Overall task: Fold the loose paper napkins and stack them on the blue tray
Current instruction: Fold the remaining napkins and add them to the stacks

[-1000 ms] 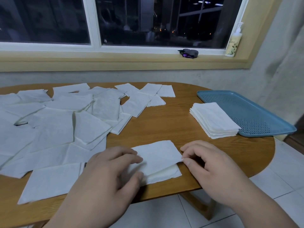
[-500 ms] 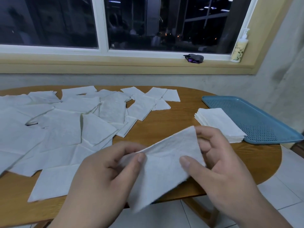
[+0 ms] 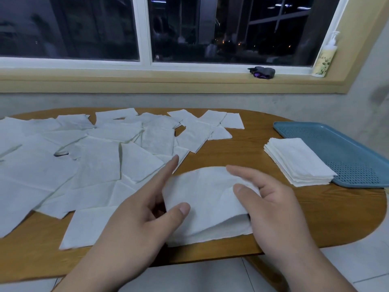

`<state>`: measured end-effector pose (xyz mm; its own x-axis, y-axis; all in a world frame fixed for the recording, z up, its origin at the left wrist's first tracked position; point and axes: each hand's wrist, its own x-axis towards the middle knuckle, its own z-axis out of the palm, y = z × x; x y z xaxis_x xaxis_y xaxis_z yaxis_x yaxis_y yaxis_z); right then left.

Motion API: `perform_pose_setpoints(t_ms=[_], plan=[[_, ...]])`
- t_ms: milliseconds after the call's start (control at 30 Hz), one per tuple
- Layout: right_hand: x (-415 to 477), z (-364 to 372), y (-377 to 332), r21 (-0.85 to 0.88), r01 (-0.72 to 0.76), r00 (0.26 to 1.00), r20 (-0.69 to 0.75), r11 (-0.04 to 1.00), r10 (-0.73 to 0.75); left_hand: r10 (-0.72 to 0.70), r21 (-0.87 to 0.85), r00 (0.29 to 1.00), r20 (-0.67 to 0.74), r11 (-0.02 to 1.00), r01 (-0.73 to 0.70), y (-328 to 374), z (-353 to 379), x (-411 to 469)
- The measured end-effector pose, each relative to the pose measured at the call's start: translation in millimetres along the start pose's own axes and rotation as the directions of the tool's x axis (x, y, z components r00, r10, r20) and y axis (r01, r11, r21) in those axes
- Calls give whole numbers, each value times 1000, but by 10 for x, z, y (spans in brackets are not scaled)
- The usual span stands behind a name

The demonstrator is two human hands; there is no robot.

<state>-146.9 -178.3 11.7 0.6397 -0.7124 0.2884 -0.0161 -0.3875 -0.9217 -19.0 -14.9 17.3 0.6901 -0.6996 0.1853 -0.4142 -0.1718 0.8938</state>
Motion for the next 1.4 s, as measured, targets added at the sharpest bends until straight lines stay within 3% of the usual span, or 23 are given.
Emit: perform_pose_setpoints(t_ms=[367,567,700,833,1000,1233,1400], plan=[[20,-40,122,-286,40,995,101,957,-12,31,240,999,38,970,-39,-187,-4,62],[45,-53,246,-537,135,985,163,833,-55,86,405,991,99,906,-119,-156,-17,58],[33,-26,273,-609,161,978,202,777,-44,127,539,983,133,823,-179,-213,-6,67],[16,6,263,-681,175,977,208,711,-41,121,605,989,90,782,-151,-289,22,82],[2,7,228,-715,136,989,140,686,-51,178,593,984,16,790,-153,-300,9,56],[2,3,281,-710,197,977,198,677,-77,222,568,960,172,774,-281,-309,93,57],[131,-50,244,-527,92,993,110,845,-39,215,559,961,176,781,-277,-317,74,95]])
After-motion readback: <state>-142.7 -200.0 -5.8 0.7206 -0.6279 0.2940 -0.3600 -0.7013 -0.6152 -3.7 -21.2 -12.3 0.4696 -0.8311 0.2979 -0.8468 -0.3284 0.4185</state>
